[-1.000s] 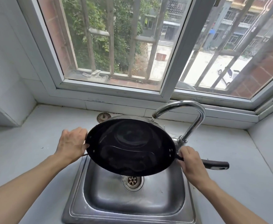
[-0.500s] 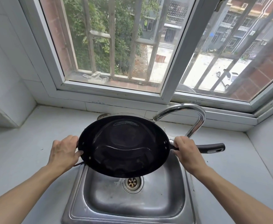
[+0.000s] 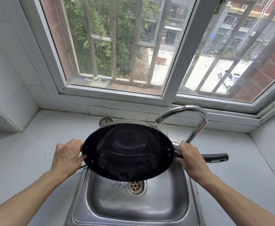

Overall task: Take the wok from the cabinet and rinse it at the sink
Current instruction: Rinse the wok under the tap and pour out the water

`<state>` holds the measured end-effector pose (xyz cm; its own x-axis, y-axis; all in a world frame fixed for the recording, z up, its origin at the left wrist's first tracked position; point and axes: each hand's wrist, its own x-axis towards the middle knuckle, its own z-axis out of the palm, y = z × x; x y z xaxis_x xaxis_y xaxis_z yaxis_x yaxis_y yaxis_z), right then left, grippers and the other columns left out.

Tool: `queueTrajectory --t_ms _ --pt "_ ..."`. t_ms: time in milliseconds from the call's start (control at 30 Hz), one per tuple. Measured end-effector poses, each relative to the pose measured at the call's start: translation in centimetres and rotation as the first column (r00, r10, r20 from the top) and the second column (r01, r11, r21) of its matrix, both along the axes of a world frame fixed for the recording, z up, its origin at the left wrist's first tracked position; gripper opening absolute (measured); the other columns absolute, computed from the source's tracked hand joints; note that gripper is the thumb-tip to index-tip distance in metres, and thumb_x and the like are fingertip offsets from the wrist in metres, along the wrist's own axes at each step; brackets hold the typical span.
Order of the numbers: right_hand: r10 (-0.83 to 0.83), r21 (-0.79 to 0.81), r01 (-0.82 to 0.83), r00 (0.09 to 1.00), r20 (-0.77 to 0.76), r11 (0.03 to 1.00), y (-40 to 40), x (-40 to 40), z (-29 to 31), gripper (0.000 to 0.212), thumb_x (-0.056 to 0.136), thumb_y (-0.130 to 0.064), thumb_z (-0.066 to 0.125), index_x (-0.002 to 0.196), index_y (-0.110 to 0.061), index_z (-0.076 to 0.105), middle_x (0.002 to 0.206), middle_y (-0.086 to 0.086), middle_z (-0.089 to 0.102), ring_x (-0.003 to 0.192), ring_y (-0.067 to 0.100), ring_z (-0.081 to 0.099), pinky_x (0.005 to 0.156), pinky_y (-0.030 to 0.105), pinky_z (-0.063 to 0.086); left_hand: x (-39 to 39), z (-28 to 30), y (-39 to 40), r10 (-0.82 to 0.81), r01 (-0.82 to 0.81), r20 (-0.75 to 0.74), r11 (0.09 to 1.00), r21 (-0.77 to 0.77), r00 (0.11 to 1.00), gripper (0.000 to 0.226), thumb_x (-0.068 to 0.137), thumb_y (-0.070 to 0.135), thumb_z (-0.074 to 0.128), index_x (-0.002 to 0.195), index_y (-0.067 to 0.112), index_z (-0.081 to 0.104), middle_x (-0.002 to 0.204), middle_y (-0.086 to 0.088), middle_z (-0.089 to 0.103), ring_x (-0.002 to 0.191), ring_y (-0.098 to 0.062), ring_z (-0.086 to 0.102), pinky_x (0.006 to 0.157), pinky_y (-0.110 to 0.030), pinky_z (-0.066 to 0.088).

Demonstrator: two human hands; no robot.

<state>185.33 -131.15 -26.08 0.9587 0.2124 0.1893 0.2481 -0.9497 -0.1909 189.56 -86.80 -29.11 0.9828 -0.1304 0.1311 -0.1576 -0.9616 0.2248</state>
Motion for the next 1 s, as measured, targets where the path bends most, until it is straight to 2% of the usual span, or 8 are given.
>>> queueTrajectory --t_ms 267,433,567,633,733,833,900,1000 --pt "-0.082 0.079 0.087 0.994 -0.072 0.993 -1.2 -3.4 -1.0 0.062 0.066 0.0 0.081 0.083 -0.031 0.031 0.079 -0.014 0.042 0.073 0.016 0.038 0.066 0.035 0.042 -0.2 -0.4 -0.7 -0.051 0.05 -0.016 0.997 -0.062 0.999 0.041 0.067 0.017 0.085 0.071 0.024 0.045 0.07 0.011 0.047 0.061 -0.016 0.049 0.065 -0.038 0.038" --pt "-0.07 0.099 0.081 0.991 -0.11 0.992 -1.8 -4.0 -0.8 0.058 0.074 -0.005 0.079 0.103 -0.034 0.038 0.09 -0.019 0.044 0.082 0.013 0.044 0.075 0.028 0.038 0.3 -0.3 -1.0 -0.021 0.018 -0.082 0.999 -0.037 0.996 0.022 0.075 0.022 0.074 0.076 0.024 0.052 0.075 0.01 0.053 0.074 -0.017 0.055 0.075 -0.037 0.035" --pt "-0.053 0.095 0.068 0.987 -0.152 0.993 -2.0 -4.4 -0.5 0.063 0.081 -0.011 0.075 0.122 -0.037 0.035 0.099 -0.014 0.048 0.09 0.016 0.047 0.081 0.027 0.038 0.4 0.9 -0.9 -0.013 0.005 -0.157 0.999 -0.048 0.987 0.013 0.079 0.023 0.067 0.082 0.027 0.055 0.082 0.012 0.057 0.085 -0.014 0.058 0.081 -0.033 0.03" --pt "-0.028 0.097 0.047 0.982 -0.187 0.994 -2.1 -4.3 -0.1 0.065 0.084 -0.015 0.073 0.127 -0.041 0.031 0.103 -0.013 0.048 0.094 0.015 0.046 0.085 0.026 0.037 0.5 1.6 -0.9 -0.018 0.003 -0.156 0.995 -0.098 0.988 0.018 0.078 0.02 0.066 0.088 0.028 0.053 0.082 0.012 0.059 0.086 -0.013 0.059 0.082 -0.034 0.028" --pt "-0.014 0.07 0.033 0.967 -0.253 0.997 -2.4 -4.1 0.2 0.063 0.09 -0.021 0.066 0.138 -0.04 0.03 0.117 -0.009 0.051 0.106 0.013 0.044 0.095 0.025 0.036 0.7 2.7 -1.0 -0.021 -0.015 -0.174 0.979 -0.204 0.985 0.038 0.078 0.014 0.065 0.103 0.029 0.041 0.081 0.009 0.06 0.083 -0.013 0.059 0.085 -0.036 0.027" --pt "-0.019 0.027 0.029 0.95 -0.312 0.999 -2.5 -4.0 0.3 0.06 0.095 -0.025 0.059 0.145 -0.038 0.029 0.133 -0.01 0.046 0.118 0.013 0.04 0.101 0.024 0.033 1.2 3.2 -1.0 -0.038 0.004 -0.159 0.978 -0.207 0.987 0.042 0.076 0.01 0.061 0.103 0.03 0.037 0.078 0.009 0.061 0.08 -0.013 0.058 0.084 -0.036 0.027" --pt "-0.016 0.031 0.029 0.937 -0.35 0.999 -2.4 -4.0 0.2 0.059 0.096 -0.025 0.058 0.146 -0.037 0.028 0.134 -0.012 0.044 0.118 0.011 0.039 0.102 0.025 0.032 1.4 3.3 -1.0 -0.049 0.017 -0.172 0.984 -0.179 0.984 0.039 0.077 0.011 0.06 0.101 0.033 0.039 0.078 0.009 0.062 0.082 -0.013 0.058 0.083 -0.036 0.026" --pt "-0.001 0.041 0.019 0.916 -0.401 0.999 -2.3 -4.1 -0.4 0.061 0.096 -0.023 0.058 0.147 -0.037 0.028 0.125 -0.019 0.039 0.115 0.007 0.038 0.099 0.021 0.031 1.5 2.7 -1.0 -0.064 0.035 -0.209 0.99 -0.14 0.976 0.036 0.078 0.012 0.059 0.098 0.035 0.041 0.08 0.01 0.063 0.084 -0.015 0.058 0.083 -0.036 0.025"
